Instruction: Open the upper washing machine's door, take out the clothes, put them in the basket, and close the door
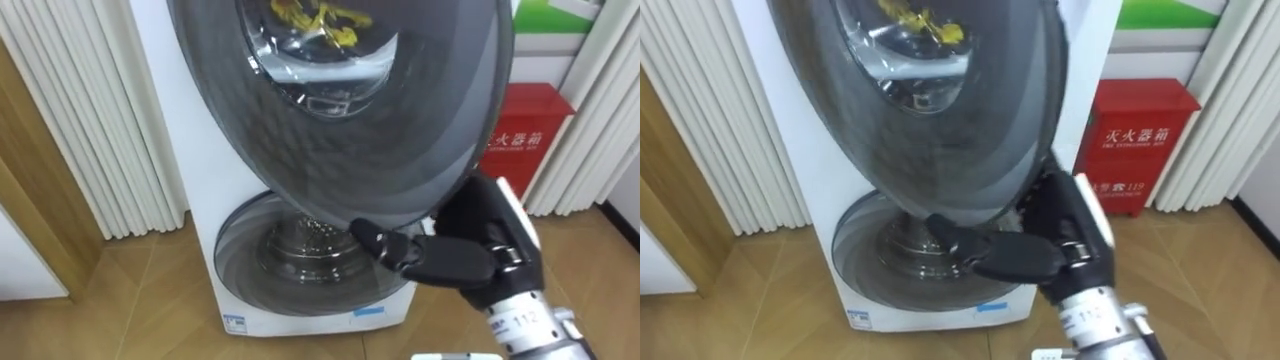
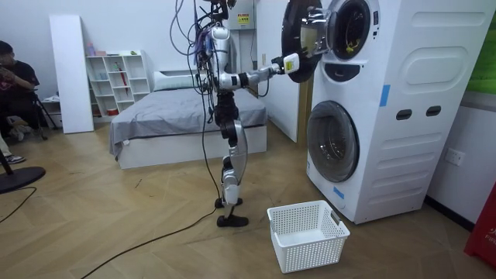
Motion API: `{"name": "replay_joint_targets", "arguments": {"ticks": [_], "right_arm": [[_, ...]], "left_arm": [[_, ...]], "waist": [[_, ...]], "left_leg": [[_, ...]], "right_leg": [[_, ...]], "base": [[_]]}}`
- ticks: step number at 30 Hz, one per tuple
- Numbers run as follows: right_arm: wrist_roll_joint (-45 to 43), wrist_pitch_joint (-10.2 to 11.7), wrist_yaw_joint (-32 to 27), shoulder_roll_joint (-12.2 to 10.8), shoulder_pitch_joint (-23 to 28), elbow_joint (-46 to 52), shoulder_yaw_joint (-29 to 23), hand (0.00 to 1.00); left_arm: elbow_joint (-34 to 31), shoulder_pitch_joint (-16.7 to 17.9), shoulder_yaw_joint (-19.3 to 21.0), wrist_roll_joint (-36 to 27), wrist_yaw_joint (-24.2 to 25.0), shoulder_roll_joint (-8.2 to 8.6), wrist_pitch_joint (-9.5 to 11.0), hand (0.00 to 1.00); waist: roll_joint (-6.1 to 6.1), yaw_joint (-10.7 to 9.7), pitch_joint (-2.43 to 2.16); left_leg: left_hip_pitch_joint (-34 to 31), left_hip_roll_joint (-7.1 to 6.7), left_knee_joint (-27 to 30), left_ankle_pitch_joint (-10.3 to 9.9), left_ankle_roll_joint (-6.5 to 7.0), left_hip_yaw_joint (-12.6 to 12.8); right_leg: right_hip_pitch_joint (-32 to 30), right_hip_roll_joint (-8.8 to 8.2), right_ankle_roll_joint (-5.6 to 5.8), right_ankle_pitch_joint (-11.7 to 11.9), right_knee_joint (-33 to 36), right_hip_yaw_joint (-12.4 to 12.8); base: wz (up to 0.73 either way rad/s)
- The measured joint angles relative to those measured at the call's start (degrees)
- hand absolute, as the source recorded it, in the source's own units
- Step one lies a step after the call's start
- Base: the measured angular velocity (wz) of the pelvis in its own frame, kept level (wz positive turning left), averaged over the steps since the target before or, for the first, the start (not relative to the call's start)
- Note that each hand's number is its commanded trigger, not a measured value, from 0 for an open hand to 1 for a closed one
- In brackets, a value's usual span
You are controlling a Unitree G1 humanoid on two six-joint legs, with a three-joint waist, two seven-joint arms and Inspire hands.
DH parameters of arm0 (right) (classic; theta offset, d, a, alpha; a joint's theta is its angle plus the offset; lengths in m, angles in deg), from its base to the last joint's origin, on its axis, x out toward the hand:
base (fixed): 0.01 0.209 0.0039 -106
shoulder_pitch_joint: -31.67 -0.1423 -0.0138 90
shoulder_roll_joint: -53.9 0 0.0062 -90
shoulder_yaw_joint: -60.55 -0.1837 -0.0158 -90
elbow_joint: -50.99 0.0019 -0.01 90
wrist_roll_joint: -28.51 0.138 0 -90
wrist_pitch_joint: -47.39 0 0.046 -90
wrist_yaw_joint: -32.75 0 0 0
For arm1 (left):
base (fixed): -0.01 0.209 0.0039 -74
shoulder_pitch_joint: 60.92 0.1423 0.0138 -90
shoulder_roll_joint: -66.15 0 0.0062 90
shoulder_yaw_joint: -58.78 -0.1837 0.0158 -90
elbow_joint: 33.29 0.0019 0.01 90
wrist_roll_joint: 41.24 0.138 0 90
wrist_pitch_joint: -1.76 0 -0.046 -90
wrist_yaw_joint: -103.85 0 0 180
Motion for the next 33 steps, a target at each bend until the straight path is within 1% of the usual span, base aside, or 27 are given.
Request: {"name": "replay_joint_targets", "arguments": {"ticks": [1, 2, 4, 8, 11, 14, 16, 18, 19, 20, 21, 23, 25, 29, 30, 33], "right_arm": [[-0.4, 0.1, 1.6, 0.3, -0.7, 0.1, 1.7, 0.0], [-0.4, 0.6, 2.1, 0.4, -0.1, 0.2, 2.3, 0.0], [-0.8, 0.6, 4.0, 0.9, -0.2, 0.9, 3.9, 0.0], [-1.5, 0.0, 6.0, 1.0, -1.1, 1.0, 5.7, 0.0], [-2.8, -0.7, 7.8, 1.1, -2.5, 1.3, 7.6, 0.0], [-6.4, -1.8, 9.8, 1.1, -5.6, 1.4, 9.1, 0.0], [-8.5, -2.0, 11.2, 1.0, -7.8, 1.8, 10.9, 0.0], [-9.7, -1.9, 12.3, 0.8, -9.1, 3.2, 12.2, 0.0], [-10.3, -1.9, 13.1, 0.6, -9.4, 4.3, 12.7, 0.0], [-10.4, -1.9, 13.6, 0.5, -9.6, 4.5, 12.7, 0.0], [-10.5, -1.9, 14.3, 0.3, -10.2, 4.5, 12.9, 0.0], [-10.6, -1.9, 14.9, 0.2, -10.7, 4.5, 13.2, 0.0], [-10.7, -1.9, 15.7, 0.2, -10.9, 4.5, 13.4, 0.0], [-11.6, -2.3, 16.6, 0.2, -10.9, 4.5, 13.8, 0.0], [-11.9, -2.8, 16.7, 0.2, -10.9, 4.5, 13.9, 0.0], [-12.5, -3.2, 17.0, 0.2, -10.9, 4.5, 14.4, 0.0]], "left_arm": [[0.0, -0.2, 0.0, 0.0, 0.4, -0.14, 0.0, 0.0], [0.0, -0.1, 0.0, 0.0, 0.6, -0.22, 0.0, 0.0], [-0.1, 0.1, -0.1, 0.0, 1.0, -0.37, 0.0, 0.0], [-0.2, 0.0, -0.2, 0.0, 1.0, -0.71, 0.0, 0.0], [-0.3, -0.5, -1.0, 0.0, 1.1, -1.15, 0.0, 0.0], [-0.5, -0.9, -1.1, 0.0, 1.8, -1.26, 0.0, 0.0], [-0.6, -1.3, -1.2, 0.0, 2.1, -1.28, 0.0, 0.0], [-0.8, -1.3, -1.2, 0.1, 2.1, -1.28, 0.1, 0.0], [-0.8, -1.4, -1.1, 0.1, 2.0, -1.28, 0.1, 0.0], [-0.8, -1.5, -1.0, 0.1, 2.0, -1.28, 0.1, 0.0], [-0.8, -1.5, -1.0, 0.1, 2.0, -1.27, 0.1, 0.0], [-0.8, -1.6, -1.0, 0.1, 1.9, -1.27, 0.1, 0.0], [-0.8, -2.0, -1.0, 0.1, 1.9, -1.26, 0.1, 0.0], [-0.8, -2.1, -0.7, 0.1, 1.8, -1.28, -0.1, 0.0], [-0.8, -2.1, -0.6, 0.1, 1.8, -1.27, -0.2, 0.0], [-0.8, -2.1, -0.5, 0.1, 1.8, -1.19, -0.4, 0.0]], "waist": [[-0.05, 0.6, 0.01], [-0.05, 0.6, 0.05], [-0.19, 0.5, 0.07], [-0.72, 0.6, 0.05], [-1.09, 0.6, 0.1], [-1.08, 1.0, 0.15], [-1.08, 2.4, 0.16], [-1.23, 2.7, 0.06], [-1.2, 3.6, 0.08], [-1.21, 3.9, 0.15], [-1.1, 4.2, 0.43], [-1.12, 4.6, 0.42], [-1.23, 5.5, 0.51], [-1.44, 5.7, 0.52], [-1.43, 5.7, 0.52], [-1.42, 6.1, 0.53]], "left_leg": [[-0.1, 0.08, 0.0, 0.1, -0.11, -0.1], [-0.2, 0.09, 0.0, 0.1, -0.16, -0.2], [-0.7, -0.03, 0.2, 0.2, -0.42, -0.1], [-0.8, 0.04, 0.3, 0.6, -0.99, -0.2], [-1.6, 0.07, 0.6, 0.9, -1.43, -0.9], [-2.0, 0.15, 0.9, 1.0, -1.73, -1.8], [-2.1, 0.15, 1.1, 1.1, -1.88, -2.1], [-2.4, 0.04, 1.1, 1.1, -1.88, -2.4], [-2.4, 0.07, 1.1, 1.1, -1.88, -2.4], [-2.2, 0.08, 1.0, 1.1, -1.88, -2.4], [-1.7, 0.11, 0.8, 1.1, -1.88, -2.5], [-1.5, 0.06, 0.4, 1.1, -1.86, -2.6], [-1.5, 0.01, 0.3, 1.1, -1.84, -2.6], [-1.8, -0.07, 0.0, 1.1, -1.77, -3.3], [-2.0, -0.08, 0.0, 1.1, -1.74, -3.4], [-2.2, -0.28, 0.1, 1.1, -1.74, -3.4]], "right_leg": [[0.0, 0.06, 0.0, 0.0, -0.1, -0.2], [0.0, 0.08, -0.09, -0.1, -0.1, -0.2], [-0.4, -0.03, -1.35, -0.3, -0.1, -0.3], [-0.5, 0.15, -1.85, -0.5, 0.0, -0.4], [-0.7, 0.31, -2.31, -0.5, -0.1, -1.4], [-0.7, 0.35, -2.75, -0.8, -0.1, -2.4], [-0.7, 0.35, -2.98, -0.9, -0.3, -2.8], [-0.4, 0.26, -3.01, -0.9, -0.8, -3.5], [-0.3, 0.24, -3.01, -0.9, -1.0, -3.8], [-0.1, 0.19, -3.01, -0.9, -1.0, -3.9], [0.4, 0.1, -2.91, -1.0, -1.1, -4.2], [0.6, -0.04, -2.67, -1.2, -1.1, -4.3], [0.7, -0.17, -2.64, -1.2, -1.1, -4.5], [0.7, -0.28, -2.56, -1.2, -1.1, -5.6], [0.7, -0.29, -2.51, -1.3, -1.1, -5.7], [0.7, -0.38, -2.57, -1.6, -1.2, -5.8]], "base": [[0.09], [0.0], [0.0], [0.03], [0.15], [0.18], [0.13], [0.2], [0.18], [0.14], [0.14], [0.11], [0.0], [0.13], [0.1], [0.05]]}}
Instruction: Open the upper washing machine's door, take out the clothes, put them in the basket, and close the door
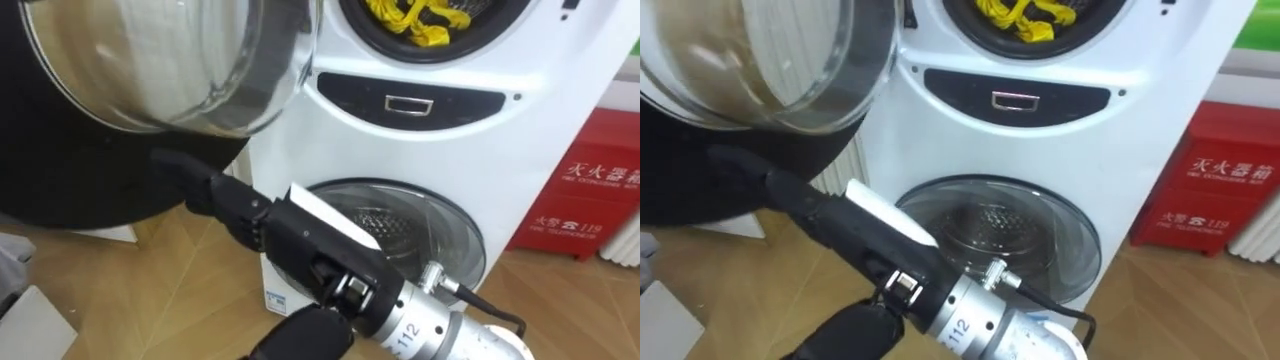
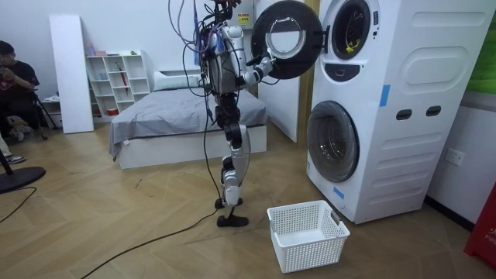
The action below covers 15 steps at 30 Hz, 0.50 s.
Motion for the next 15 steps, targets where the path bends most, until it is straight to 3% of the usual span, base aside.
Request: {"name": "replay_joint_targets", "arguments": {"ticks": [15], "right_arm": [[-0.2, 0.0, 0.8, 0.0, 0.1, 0.0, 0.3, 0.0]], "left_arm": [[0.0, -0.4, 0.5, 0.0, -0.3, 0.35, -0.1, 0.0]], "waist": [[0.05, 0.6, 0.02]], "left_leg": [[-0.2, -0.49, 0.7, 0.0, 0.08, -0.5]], "right_leg": [[0.5, -0.49, 0.27, -0.3, 0.1, -1.5]], "base": [[0.06]]}}
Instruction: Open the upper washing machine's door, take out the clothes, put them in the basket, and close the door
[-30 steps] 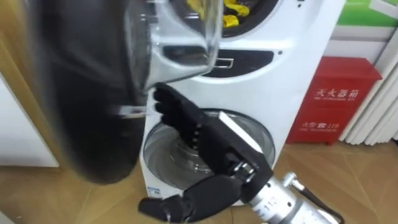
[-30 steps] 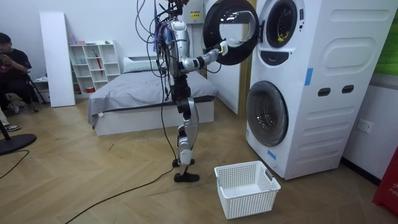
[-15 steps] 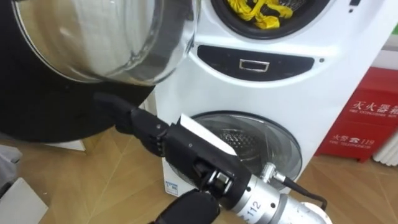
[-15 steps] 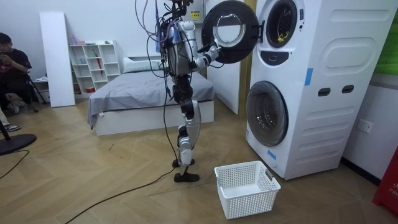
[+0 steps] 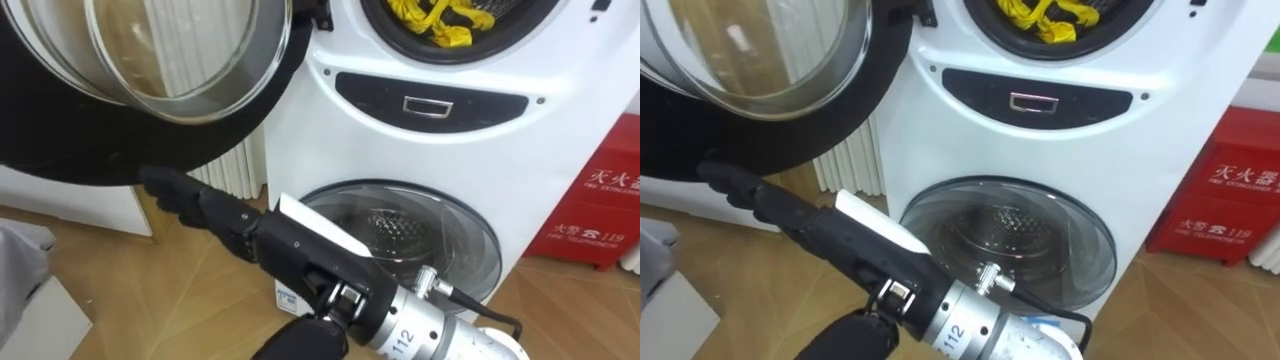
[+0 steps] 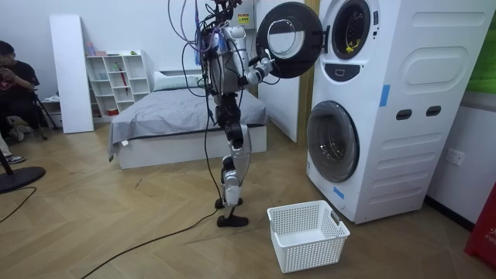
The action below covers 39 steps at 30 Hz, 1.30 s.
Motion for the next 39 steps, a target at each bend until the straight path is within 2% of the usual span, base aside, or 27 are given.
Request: {"name": "replay_joint_targets", "arguments": {"ticks": [3, 6, 8, 12, 13, 15, 20, 23, 25, 31, 36, 39], "right_arm": [[0.0, 0.0, -0.2, 0.0, 0.1, 0.0, -0.2, 0.0], [-1.8, 0.0, -2.5, 0.9, 0.1, -0.1, -0.8, 0.0], [-5.0, 0.0, -3.8, 1.4, 0.7, -0.1, -3.1, 0.0], [-10.2, -0.5, -11.0, 3.1, 3.7, -0.5, -11.3, 0.0], [-11.0, -0.6, -13.2, 3.7, 3.8, -1.3, -13.1, 0.0], [-11.2, -0.7, -16.6, 4.4, 3.9, -2.6, -15.8, 0.0], [-13.4, -0.8, -23.2, 5.6, 3.2, -3.8, -22.4, 0.0], [-15.5, -1.3, -26.6, 6.2, 1.9, -5.0, -25.0, 0.0], [-15.4, -1.3, -28.2, 6.8, -0.7, -5.9, -26.2, 0.0], [-15.7, -2.6, -31.7, 6.8, -6.0, -6.1, -28.0, 0.0], [-17.2, -3.6, -32.7, 6.8, -10.5, -7.9, -28.3, 0.0], [-17.5, -3.9, -32.6, 6.8, -12.2, -9.2, -28.0, 0.0]], "left_arm": [[0.1, 0.0, 0.0, -0.1, -0.5, 0.4, -0.1, 0.0], [0.1, 0.3, 0.0, 0.0, -0.6, 0.57, -0.4, 0.0], [0.5, 0.8, 0.3, -0.1, -0.8, 0.62, -0.4, 0.0], [0.6, 2.6, 2.4, -0.1, -1.8, 0.99, -1.0, 0.0], [0.6, 3.2, 2.4, -0.1, -2.3, 1.04, -1.3, 0.0], [0.5, 3.5, 2.4, -0.1, -2.3, 1.1, -1.6, 0.0], [0.1, 4.4, 6.1, -0.1, -2.2, 1.48, -1.9, 0.0], [0.1, 3.9, 7.0, -0.1, -2.1, 1.54, -2.1, 0.0], [0.0, 3.7, 8.3, 0.0, -2.1, 1.91, -2.5, 0.0], [-0.3, 4.1, 11.2, 0.3, -2.1, 2.24, -3.8, 0.0], [-0.8, 4.1, 11.4, 2.4, -2.1, 2.47, -4.9, 0.0], [-0.8, 4.2, 11.4, 2.4, -2.2, 2.45, -5.3, 0.0]], "waist": [[0.37, -0.6, 0.23], [0.66, -1.8, 0.37], [0.66, -3.1, 0.37], [0.62, -4.9, 0.31], [0.43, -5.3, 0.1], [0.4, -6.4, 0.03], [0.08, -7.9, -0.29], [-0.4, -7.9, -0.44], [-0.81, -7.9, -0.47], [-1.55, -7.3, -0.77], [-1.49, -6.2, -0.72], [-1.65, -5.8, -0.51]], "left_leg": [[0.1, 0.04, -0.2, -0.1, 0.11, 0.0], [0.1, -0.03, -0.2, 0.0, 0.2, 0.0], [0.0, -0.05, 0.1, 0.0, 0.23, 0.0], [0.9, -0.05, -0.2, -0.2, 0.41, 1.1], [1.0, -0.04, -0.3, -0.2, 0.42, 1.3], [1.1, -0.04, -0.1, -0.2, 0.43, 1.3], [2.4, 0.0, -0.7, -0.1, 0.45, 1.7], [2.8, 0.11, -0.8, -0.1, 0.45, 2.1], [2.9, 0.14, -0.8, -0.2, 0.45, 2.3], [2.9, -0.01, -0.8, -0.2, 0.46, 2.1], [2.7, -0.02, -0.7, -0.2, 0.47, 2.1], [2.6, -0.05, -0.7, -0.1, 0.48, 1.7]], "right_leg": [[0.2, -0.05, 0.02, 0.0, 0.1, -0.1], [0.2, -0.15, 0.08, 0.0, 0.1, -0.1], [0.4, -0.16, 0.2, 0.0, 0.1, -0.1], [0.8, -0.24, 0.36, -0.1, 0.0, 0.6], [0.8, -0.21, 0.4, -0.1, 0.0, 1.0], [0.8, -0.22, 0.45, -0.1, 0.0, 1.1], [1.7, -0.19, 0.49, -0.2, 0.0, 1.1], [2.0, -0.24, 0.53, -0.2, 0.0, 1.0], [2.0, -0.27, 0.54, -0.2, 0.0, 1.2], [2.0, -0.42, 0.62, -0.2, -0.1, 1.3], [1.8, -0.41, 0.64, -0.3, -0.1, 1.3], [1.9, -0.44, 0.67, -0.4, -0.1, 1.0]], "base": [[0.02], [0.01], [0.05], [-0.1], [-0.13], [-0.02], [-0.02], [-0.01], [-0.02], [0.0], [0.01], [0.06]]}}
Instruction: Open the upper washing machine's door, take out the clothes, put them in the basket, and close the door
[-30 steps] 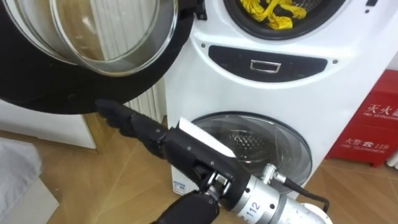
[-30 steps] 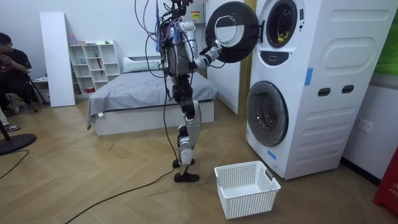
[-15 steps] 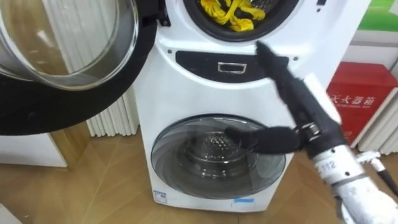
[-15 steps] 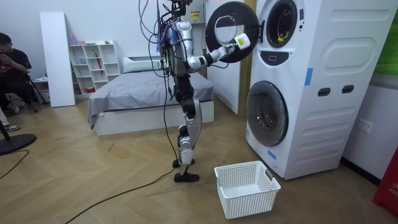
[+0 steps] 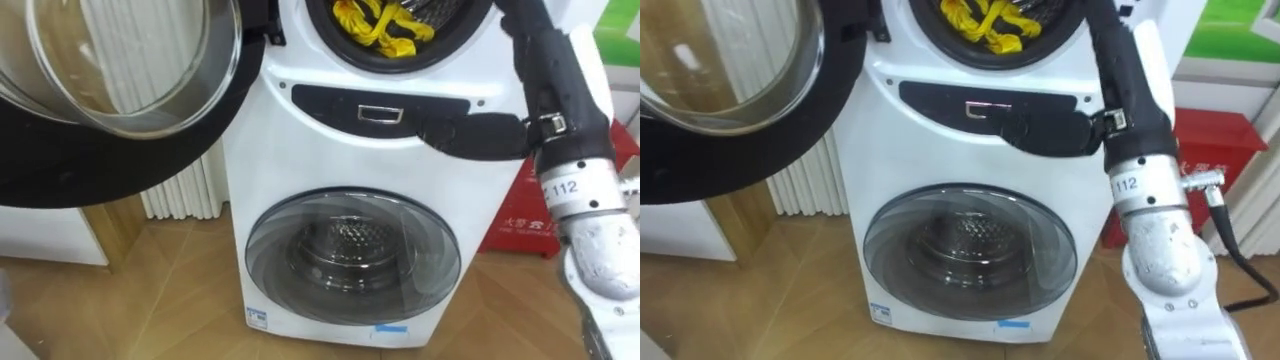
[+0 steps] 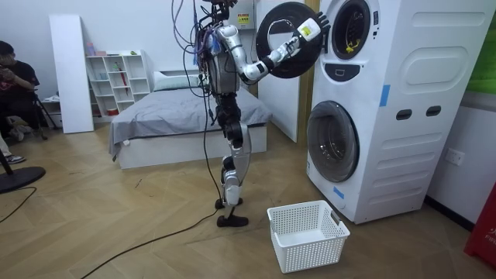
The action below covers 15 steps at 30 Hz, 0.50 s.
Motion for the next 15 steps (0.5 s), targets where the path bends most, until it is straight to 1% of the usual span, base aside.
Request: {"name": "replay_joint_targets", "arguments": {"ticks": [2, 4, 5, 8, 10, 15], "right_arm": [[0.0, -0.9, 0.1, 0.0, -0.7, -0.1, 0.2, 0.0], [0.0, -1.3, 0.1, 0.0, -1.2, -0.8, 1.4, 0.0], [0.0, -1.4, 0.2, 0.0, -1.2, -1.0, 1.6, 0.0], [0.4, -2.2, 0.2, 0.0, -1.2, -3.1, 2.3, 0.0], [0.5, -2.4, 0.2, 0.0, -1.2, -4.4, 3.5, 0.0], [2.3, -3.0, 0.0, 0.0, -1.4, -7.9, 3.7, 0.0]], "left_arm": [[0.0, 0.0, -0.1, 0.0, 0.0, 0.0, -0.1, 0.0], [0.0, 0.0, -0.1, -0.1, 0.0, -0.12, -0.9, 0.0], [0.0, 0.0, -0.1, -0.1, 0.0, -0.12, -1.1, 0.0], [-0.1, -0.4, -0.1, -0.2, 0.0, -0.11, -1.4, 0.0], [-0.7, -0.1, -0.1, 0.0, 0.0, -0.11, -2.2, 0.0], [-2.2, 0.0, -0.1, 0.0, 0.1, -0.23, -2.3, 0.0]], "waist": [[-0.22, 0.3, 0.12], [-0.65, 0.9, 0.44], [-0.74, 1.0, 0.47], [-1.05, 1.4, 0.38], [-1.1, 1.8, 0.35], [-1.26, 2.7, 0.3]], "left_leg": [[-0.1, -0.03, 0.0, 0.0, 0.0, -0.2], [0.2, 0.01, 0.0, 0.0, 0.0, -0.4], [0.2, 0.01, 0.0, 0.0, 0.0, -0.5], [0.2, 0.01, 0.0, 0.0, 0.0, -1.0], [0.0, 0.01, -0.1, 0.0, -0.01, -1.2], [0.0, 0.0, -0.1, 0.0, -0.02, -1.5]], "right_leg": [[0.0, -0.01, 0.02, -0.1, 0.0, -0.2], [0.1, 0.03, 0.0, -0.1, 0.0, -0.3], [0.1, 0.03, 0.0, -0.1, 0.0, -0.5], [0.2, 0.02, 0.0, -0.1, 0.2, -0.8], [0.2, 0.02, 0.0, -0.1, 0.2, -1.0], [0.6, 0.01, 0.0, -0.1, 0.2, -1.6]], "base": [[0.05], [0.0], [0.1], [0.1], [0.05], [0.06]]}}
